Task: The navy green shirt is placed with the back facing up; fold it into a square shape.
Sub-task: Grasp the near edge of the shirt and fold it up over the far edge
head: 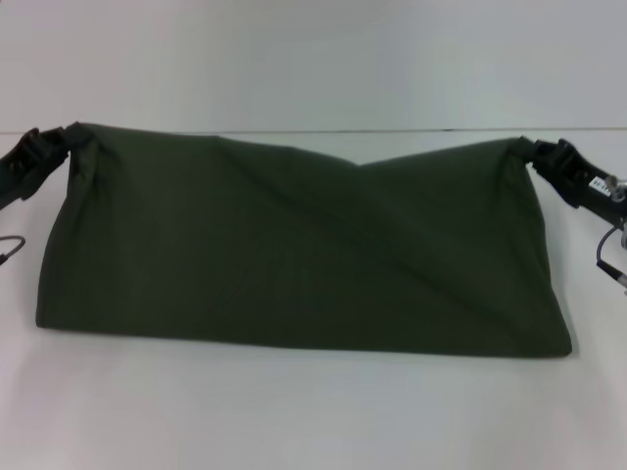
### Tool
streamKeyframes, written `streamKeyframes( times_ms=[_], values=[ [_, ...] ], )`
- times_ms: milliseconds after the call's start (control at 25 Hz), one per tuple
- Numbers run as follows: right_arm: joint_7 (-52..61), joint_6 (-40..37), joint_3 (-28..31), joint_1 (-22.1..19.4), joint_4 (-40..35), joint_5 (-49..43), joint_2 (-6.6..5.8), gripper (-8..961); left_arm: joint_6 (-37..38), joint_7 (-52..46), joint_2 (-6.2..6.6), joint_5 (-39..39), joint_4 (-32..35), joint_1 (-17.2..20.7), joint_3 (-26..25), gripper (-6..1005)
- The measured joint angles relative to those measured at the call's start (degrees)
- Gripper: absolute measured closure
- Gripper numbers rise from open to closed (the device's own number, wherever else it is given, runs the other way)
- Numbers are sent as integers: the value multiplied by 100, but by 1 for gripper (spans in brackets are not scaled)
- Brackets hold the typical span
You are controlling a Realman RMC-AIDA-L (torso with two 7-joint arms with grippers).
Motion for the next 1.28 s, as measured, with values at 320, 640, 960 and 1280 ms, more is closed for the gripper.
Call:
streamKeyframes(
  times_ms=[320, 640, 960, 1280],
  values=[
    [-808, 283, -21, 111, 188, 493, 35, 891, -564, 419, -149, -136, -1, -197, 17, 927],
    [-1332, 864, 0, 268, 309, 586, 40, 887, -1236, 813, -339, -155, -10, -365, 16, 917],
    [-1602, 1168, -27, 366, 310, 759, 34, 883, -1584, 1002, -452, -157, -8, -469, 16, 906],
    [-1941, 1282, -60, 491, 396, 762, 47, 879, -1785, 1104, -489, -157, -8, -553, 15, 895]
  ],
)
